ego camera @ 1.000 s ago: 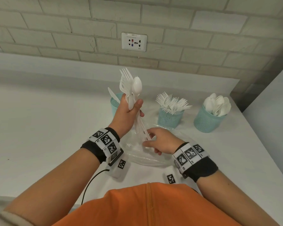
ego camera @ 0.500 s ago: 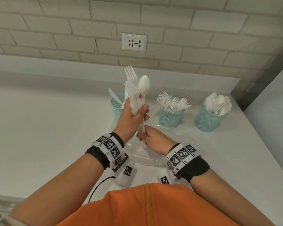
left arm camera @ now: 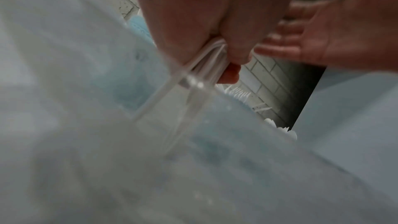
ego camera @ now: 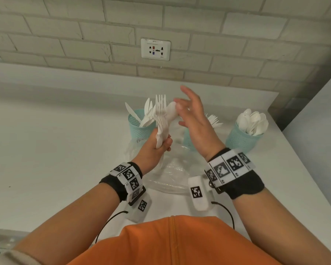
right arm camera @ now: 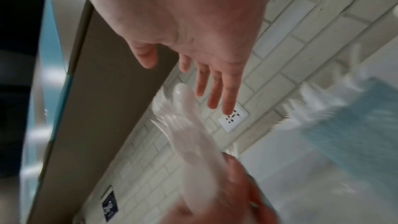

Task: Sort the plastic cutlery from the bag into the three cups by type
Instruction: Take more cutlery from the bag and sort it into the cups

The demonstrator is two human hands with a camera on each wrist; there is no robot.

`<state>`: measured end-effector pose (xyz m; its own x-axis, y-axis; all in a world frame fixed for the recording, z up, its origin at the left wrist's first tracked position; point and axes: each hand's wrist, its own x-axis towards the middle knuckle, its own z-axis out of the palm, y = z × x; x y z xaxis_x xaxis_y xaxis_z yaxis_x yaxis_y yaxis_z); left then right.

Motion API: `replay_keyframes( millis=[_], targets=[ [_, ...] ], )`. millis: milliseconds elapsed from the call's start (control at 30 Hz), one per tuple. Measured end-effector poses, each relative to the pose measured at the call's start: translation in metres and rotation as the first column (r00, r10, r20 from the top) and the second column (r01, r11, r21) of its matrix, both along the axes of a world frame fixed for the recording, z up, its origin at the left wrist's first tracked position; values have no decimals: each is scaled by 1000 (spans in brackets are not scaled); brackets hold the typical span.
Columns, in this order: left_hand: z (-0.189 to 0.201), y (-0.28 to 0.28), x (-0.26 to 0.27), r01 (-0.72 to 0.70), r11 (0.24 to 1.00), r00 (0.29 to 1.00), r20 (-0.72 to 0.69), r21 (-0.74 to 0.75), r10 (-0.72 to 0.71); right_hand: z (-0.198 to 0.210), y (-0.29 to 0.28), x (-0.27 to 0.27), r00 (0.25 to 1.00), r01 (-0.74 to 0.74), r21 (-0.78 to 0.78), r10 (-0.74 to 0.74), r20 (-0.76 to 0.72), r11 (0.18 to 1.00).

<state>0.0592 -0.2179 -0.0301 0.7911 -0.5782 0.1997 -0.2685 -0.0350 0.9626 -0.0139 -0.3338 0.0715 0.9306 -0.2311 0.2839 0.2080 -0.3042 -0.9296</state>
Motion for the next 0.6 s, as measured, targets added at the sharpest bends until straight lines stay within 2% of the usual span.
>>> replay_keyframes(
  millis=[100,233,433,533,600],
  targets=[
    [-1,-3,-2,18,1000,1000,9,25,-18,11,8,7,997,-58,-144,65,44,988],
    [-7,-2,1,-10,993,999,48,114,5,-17,7,16,999,6,-281,-15,-32,960],
    [-22,2,4,59,959,998,-6,276,-59,-50,4,9,981,-75,-207,35,-192,975],
    [-21,5,5,41,957,999,-16,287,-38,-50,4,8,983,-71,-164,40,-182,984],
    [-17,5,5,34,970,999,-30,242,-27,-48,3,7,989,-41,-119,23,-147,992]
  ],
)
